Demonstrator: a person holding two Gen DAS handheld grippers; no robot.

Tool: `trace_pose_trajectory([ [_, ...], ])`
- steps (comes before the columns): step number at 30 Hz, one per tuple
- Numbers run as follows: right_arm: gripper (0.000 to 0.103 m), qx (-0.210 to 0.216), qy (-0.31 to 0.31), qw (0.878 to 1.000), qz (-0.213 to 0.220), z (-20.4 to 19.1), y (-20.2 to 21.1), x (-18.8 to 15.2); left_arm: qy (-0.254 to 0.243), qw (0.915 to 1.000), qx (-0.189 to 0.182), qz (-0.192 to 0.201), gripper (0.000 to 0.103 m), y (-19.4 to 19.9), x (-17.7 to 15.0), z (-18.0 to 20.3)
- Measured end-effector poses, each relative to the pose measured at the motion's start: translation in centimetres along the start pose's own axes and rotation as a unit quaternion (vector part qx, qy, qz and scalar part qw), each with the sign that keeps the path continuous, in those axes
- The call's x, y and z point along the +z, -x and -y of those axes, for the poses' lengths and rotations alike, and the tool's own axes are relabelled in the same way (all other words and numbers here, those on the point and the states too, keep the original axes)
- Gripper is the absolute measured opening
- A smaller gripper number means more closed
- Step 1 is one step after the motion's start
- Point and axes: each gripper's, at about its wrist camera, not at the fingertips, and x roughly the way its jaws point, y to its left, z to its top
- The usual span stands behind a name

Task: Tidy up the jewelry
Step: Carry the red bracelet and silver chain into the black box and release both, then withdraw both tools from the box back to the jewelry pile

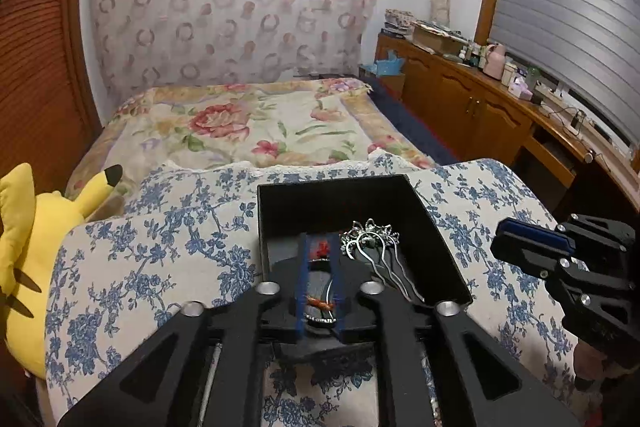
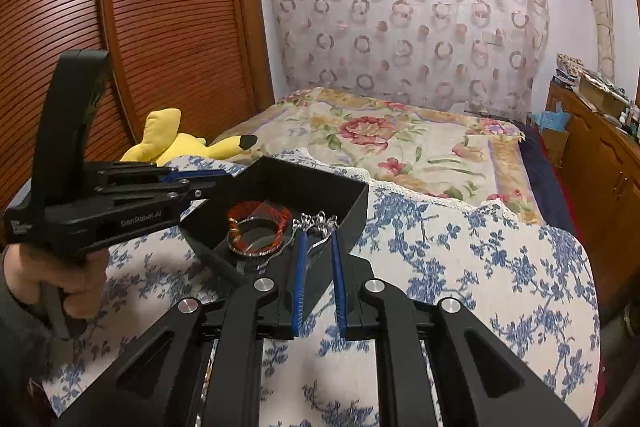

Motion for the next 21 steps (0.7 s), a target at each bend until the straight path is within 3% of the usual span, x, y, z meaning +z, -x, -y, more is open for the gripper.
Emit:
trace_pose_trajectory([
  [5,0.014,0.001,-0.002,1.0,0.0,-0.4,1.2,-1.0,-0.008,0.9999,0.007,0.011,0.044,1.5,-0.8,0.1],
  [7,0.015,0.001,-0.002,1.0,0.003,-0.6,1.9,-1.5,-0.013,0.9997,0.009,0.018,0.063,2.3,-1.2,0.3],
  [10,0.023,0.002,-0.003,1.0,0.008,-1.0,3.0,-2.4,-0.021,0.9992,0.011,0.031,0.08,3.6,-1.7,0.6],
  [15,0.026,0.0,0.001,1.0,0.014,-1.9,4.7,-3.6,-0.028,0.9979,0.02,0.055,0.095,5.9,-2.6,1.1],
  [17,0.032,0.0,0.002,1.0,0.014,-2.2,5.3,-4.1,-0.029,0.9975,0.021,0.06,0.095,6.6,-2.8,1.2],
  [21,0.035,0.0,0.005,1.0,0.013,-2.8,6.3,-5.1,-0.033,0.9969,0.015,0.07,0.095,8.4,-3.8,1.6],
])
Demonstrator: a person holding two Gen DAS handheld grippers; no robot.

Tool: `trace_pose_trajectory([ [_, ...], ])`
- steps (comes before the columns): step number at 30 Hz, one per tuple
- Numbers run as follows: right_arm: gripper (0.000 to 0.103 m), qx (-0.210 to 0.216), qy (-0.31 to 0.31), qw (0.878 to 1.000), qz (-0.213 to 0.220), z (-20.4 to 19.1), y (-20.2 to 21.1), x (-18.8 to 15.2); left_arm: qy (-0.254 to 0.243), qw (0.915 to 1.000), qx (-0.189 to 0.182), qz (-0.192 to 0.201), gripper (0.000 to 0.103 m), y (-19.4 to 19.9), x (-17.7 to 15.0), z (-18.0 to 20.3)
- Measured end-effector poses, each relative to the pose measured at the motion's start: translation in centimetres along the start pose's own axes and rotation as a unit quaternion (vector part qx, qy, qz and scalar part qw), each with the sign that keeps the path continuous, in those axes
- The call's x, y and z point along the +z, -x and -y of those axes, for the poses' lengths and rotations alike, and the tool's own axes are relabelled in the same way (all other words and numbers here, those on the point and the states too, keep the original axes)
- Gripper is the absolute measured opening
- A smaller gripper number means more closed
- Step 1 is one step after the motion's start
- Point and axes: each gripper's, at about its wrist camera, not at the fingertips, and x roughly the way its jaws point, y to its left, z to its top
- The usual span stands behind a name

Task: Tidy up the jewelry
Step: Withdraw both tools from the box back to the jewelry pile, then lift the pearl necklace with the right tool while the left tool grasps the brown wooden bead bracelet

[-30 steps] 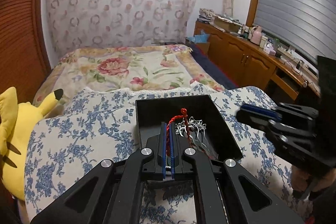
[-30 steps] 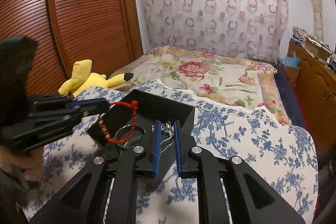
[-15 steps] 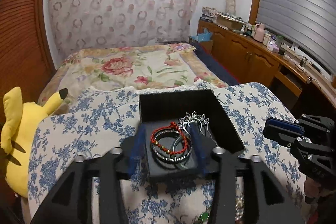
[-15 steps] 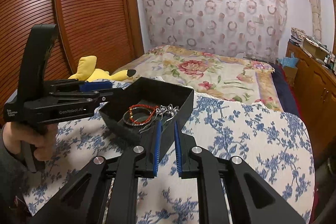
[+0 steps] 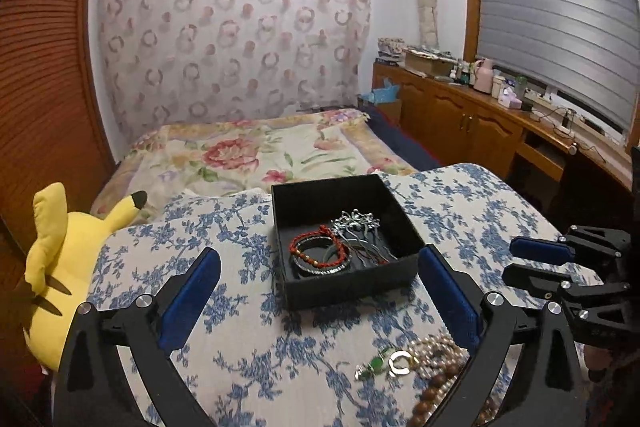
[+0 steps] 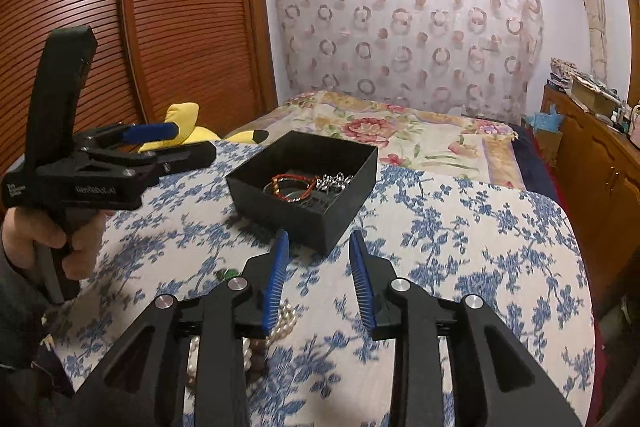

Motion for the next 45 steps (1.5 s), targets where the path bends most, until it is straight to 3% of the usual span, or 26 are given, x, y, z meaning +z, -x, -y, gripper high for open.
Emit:
trace_pose_trajectory([
  [4,0.044,-0.002,0.0,1.0,-0.001,-0.5,1.0,-0.9,0.003,1.0,-0.006,0.004,0.095,1.2,-0.7,0.3],
  [10,0.046,0.0,-0.004,1.0,-0.008,-1.1,1.9,-2.3,-0.001,0.9999,-0.011,0.002,0.095,2.3,-2.0,0.7],
  [20,0.046,0.006,-0.015,0.999,-0.041,-1.1,1.8,-4.9,0.006,0.9991,-0.019,-0.036,0.095,2.5,-6.0,0.6],
  [31,0.046,0.047,-0.014,0.996,-0.07,-3.0,0.0,-5.6,0.016,0.9974,-0.023,-0.066,0.095,2.5,-9.0,0.5],
  [37,0.035,0.053,0.0,0.994,-0.095,-3.8,-1.8,-5.3,0.019,0.9972,-0.027,-0.067,0.095,2.6,-9.3,0.4],
  [41,0.009,0.053,0.008,0.993,-0.101,-4.0,-2.1,-5.3,0.025,0.9969,-0.027,-0.07,0.095,2.7,-9.6,0.2],
  [45,0.009,0.06,0.015,0.994,-0.086,-4.1,-1.5,-4.9,0.026,0.9965,-0.028,-0.074,0.095,2.5,-9.7,0.3],
])
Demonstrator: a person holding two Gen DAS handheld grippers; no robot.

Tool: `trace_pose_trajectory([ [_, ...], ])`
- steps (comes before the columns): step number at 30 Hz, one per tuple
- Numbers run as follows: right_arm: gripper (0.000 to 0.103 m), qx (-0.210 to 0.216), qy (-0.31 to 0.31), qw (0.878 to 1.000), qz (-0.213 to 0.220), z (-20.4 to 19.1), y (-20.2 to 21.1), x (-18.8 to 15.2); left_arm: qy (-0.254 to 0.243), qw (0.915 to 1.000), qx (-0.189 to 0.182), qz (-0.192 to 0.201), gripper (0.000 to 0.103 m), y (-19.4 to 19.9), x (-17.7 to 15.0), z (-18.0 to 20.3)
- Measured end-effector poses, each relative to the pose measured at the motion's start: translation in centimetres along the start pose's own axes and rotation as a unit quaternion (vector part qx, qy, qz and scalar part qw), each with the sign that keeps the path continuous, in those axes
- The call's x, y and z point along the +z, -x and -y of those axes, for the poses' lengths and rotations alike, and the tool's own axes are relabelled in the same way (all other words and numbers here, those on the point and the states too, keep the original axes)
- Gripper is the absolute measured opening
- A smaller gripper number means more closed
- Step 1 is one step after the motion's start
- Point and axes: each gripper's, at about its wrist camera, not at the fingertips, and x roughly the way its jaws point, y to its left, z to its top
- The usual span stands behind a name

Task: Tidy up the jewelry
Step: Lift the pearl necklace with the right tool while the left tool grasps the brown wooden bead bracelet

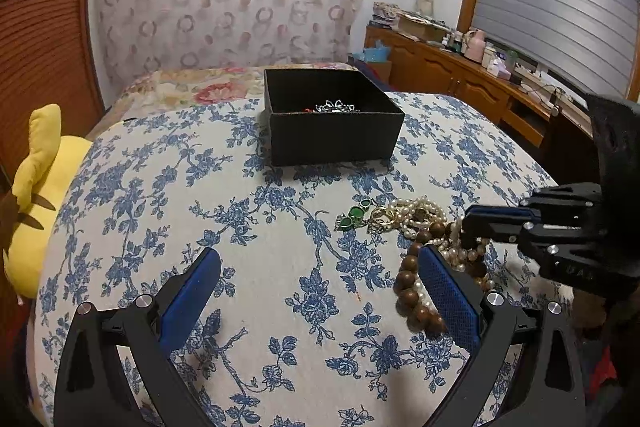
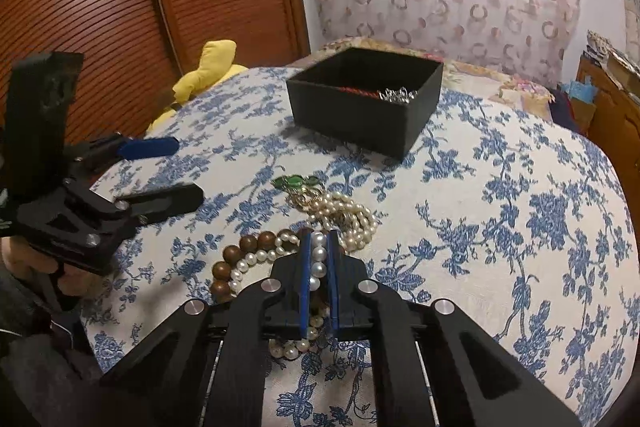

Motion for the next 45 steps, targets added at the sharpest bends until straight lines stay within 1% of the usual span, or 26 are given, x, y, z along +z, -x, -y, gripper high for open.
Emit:
trace_pose_trajectory([
  [14,0.008,-0.012,0.003,0.996,0.083,0.8,5.5,2.6,-0.003,0.9999,-0.008,-0.008,0.095,-0.4,-0.2,0.8],
  [23,0.008,-0.031,0.01,0.99,0.135,1.3,9.4,4.5,-0.008,0.9999,-0.011,-0.011,0.095,-0.5,-0.3,1.4],
  [32,0.008,-0.056,0.014,0.983,0.172,2.2,13.1,6.3,-0.019,0.9993,-0.019,-0.025,0.095,-1.1,-0.4,2.1],
  [36,0.008,-0.064,0.019,0.981,0.184,2.4,14.4,6.8,-0.036,0.9984,-0.027,-0.034,0.095,-1.7,-0.2,2.9],
  [38,0.008,-0.067,0.021,0.98,0.187,2.4,14.8,7.0,-0.05,0.9971,-0.037,-0.044,0.09,-2.1,0.0,3.6],
  [40,0.008,-0.07,0.022,0.979,0.189,2.4,14.9,7.1,-0.059,0.9959,-0.044,-0.052,0.075,-2.5,0.1,4.2],
  [41,0.008,-0.072,0.022,0.979,0.19,2.5,15.1,7.2,-0.063,0.9952,-0.048,-0.058,0.07,-2.8,0.1,4.4],
  [43,0.008,-0.077,0.022,0.978,0.194,2.6,15.4,7.4,-0.069,0.9937,-0.053,-0.07,0.054,-3.5,0.2,4.8],
  [45,0.008,-0.081,0.023,0.976,0.199,2.8,15.9,7.5,-0.075,0.9925,-0.054,-0.08,0.044,-3.9,0.1,5.1],
])
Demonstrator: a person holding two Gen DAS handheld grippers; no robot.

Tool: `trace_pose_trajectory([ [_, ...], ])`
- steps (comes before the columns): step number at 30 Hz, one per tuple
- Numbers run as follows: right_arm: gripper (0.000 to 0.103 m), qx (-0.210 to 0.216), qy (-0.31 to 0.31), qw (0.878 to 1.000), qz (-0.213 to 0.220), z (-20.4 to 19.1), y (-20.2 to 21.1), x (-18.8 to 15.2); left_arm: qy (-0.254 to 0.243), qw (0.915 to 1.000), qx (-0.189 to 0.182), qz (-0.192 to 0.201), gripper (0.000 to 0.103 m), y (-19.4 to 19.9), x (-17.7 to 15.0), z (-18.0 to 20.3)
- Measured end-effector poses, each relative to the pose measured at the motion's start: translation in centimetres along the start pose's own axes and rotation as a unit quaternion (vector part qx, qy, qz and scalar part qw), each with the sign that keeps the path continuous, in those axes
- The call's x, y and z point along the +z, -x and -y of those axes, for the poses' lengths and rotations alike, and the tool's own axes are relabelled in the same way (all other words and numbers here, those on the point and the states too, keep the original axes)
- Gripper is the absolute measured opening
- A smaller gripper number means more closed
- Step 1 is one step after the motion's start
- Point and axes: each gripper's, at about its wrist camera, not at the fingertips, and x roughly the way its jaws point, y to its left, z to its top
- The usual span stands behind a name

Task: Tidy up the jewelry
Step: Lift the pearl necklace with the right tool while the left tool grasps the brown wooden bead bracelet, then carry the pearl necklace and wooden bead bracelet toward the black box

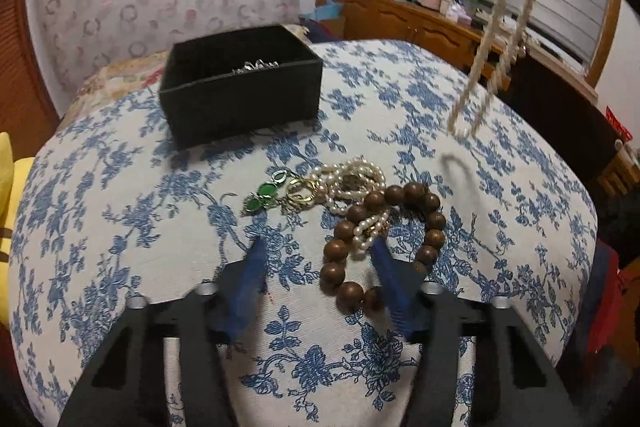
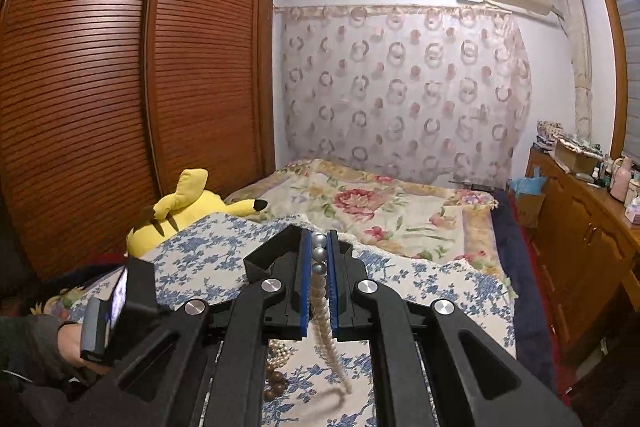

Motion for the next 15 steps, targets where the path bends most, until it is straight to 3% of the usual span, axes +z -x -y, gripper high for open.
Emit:
trace_pose_trajectory([
  [3,0.008,-0.006,0.002,1.0,0.001,0.2,0.2,0.2,-0.007,0.9999,-0.003,-0.01,0.031,-0.5,-0.2,0.2],
  [8,0.008,-0.007,-0.003,1.0,-0.007,0.6,0.0,-0.4,-0.026,0.9996,0.008,-0.007,0.029,-0.8,0.0,0.6],
  [9,0.008,-0.007,-0.005,1.0,-0.009,0.6,-0.1,-0.5,-0.03,0.9995,0.006,-0.005,0.015,-0.9,0.0,0.7],
  [10,0.008,-0.006,-0.007,1.0,-0.011,0.6,-0.3,-0.7,-0.032,0.9995,0.005,-0.006,0.013,-0.9,0.1,0.8],
  [15,0.008,-0.003,-0.007,1.0,-0.02,0.4,-0.7,-1.2,-0.03,0.9995,0.002,0.015,0.012,0.4,0.9,0.8],
])
